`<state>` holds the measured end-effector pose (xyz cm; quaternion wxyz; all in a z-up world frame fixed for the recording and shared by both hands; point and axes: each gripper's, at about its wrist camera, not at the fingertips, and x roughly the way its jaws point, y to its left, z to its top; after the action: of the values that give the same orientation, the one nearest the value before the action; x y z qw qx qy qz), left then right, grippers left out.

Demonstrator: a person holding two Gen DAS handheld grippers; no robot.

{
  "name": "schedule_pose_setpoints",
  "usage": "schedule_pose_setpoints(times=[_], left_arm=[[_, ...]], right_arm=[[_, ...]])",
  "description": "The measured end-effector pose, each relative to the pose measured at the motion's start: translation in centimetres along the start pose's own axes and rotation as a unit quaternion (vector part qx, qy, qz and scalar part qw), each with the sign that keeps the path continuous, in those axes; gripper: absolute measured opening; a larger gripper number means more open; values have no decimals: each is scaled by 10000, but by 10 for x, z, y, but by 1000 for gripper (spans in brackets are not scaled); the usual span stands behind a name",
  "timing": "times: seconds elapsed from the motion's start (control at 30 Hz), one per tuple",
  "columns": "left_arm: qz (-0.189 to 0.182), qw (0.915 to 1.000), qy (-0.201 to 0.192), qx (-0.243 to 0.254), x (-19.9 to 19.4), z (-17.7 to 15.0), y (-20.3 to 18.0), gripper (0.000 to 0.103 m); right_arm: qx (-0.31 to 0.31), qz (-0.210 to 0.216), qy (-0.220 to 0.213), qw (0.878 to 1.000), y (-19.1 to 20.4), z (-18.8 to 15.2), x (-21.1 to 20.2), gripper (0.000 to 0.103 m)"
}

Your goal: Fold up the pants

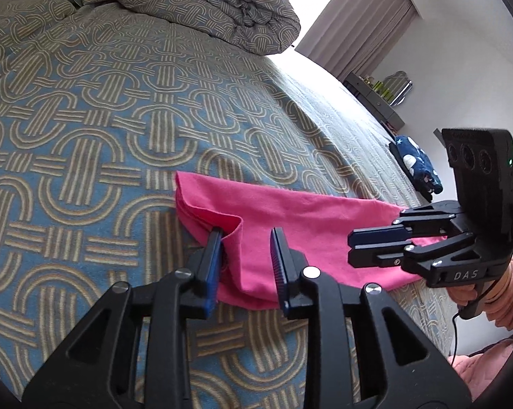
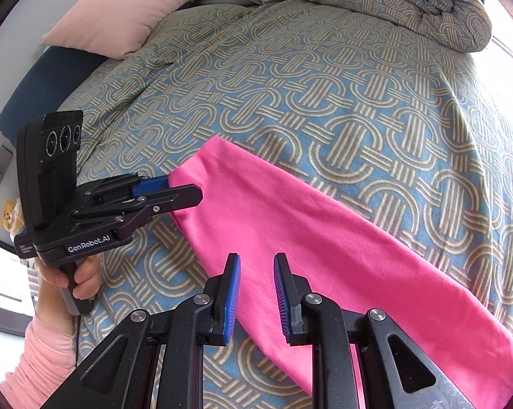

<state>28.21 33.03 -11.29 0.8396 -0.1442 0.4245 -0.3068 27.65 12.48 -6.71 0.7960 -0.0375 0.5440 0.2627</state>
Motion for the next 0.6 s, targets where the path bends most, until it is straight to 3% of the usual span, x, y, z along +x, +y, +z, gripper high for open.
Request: schedule_pose_setpoints(times=[0.07, 0.1, 0.13, 0.3, 0.43, 0.53, 0.6], left_arm=[[-30, 10000, 9, -58, 1, 2, 2, 27], [26, 10000, -14, -61, 0, 2, 3, 20], [131, 9999, -66, -59, -3, 1, 4, 2], [718, 9904, -954, -700, -42, -1, 31, 1], [669, 9816, -1097, -1415, -60, -11, 60, 1], [626, 9851, -940, -1295, -60, -15, 48, 1], [588, 9889, -727, -1150, -52, -19, 34, 8]], right_arm=[[72, -17, 24, 10000, -1, -2, 1, 20], [91, -31, 34, 9999, -1, -3, 1, 20], [95, -52, 38, 9999, -1, -3, 1, 20], [169, -156, -7, 9997, -4, -9, -5, 20], [325, -162, -85, 9993, -12, -16, -15, 24], [389, -232, -115, 9989, -19, -23, -22, 25], [414, -301, -117, 9986, -25, -28, -26, 25]])
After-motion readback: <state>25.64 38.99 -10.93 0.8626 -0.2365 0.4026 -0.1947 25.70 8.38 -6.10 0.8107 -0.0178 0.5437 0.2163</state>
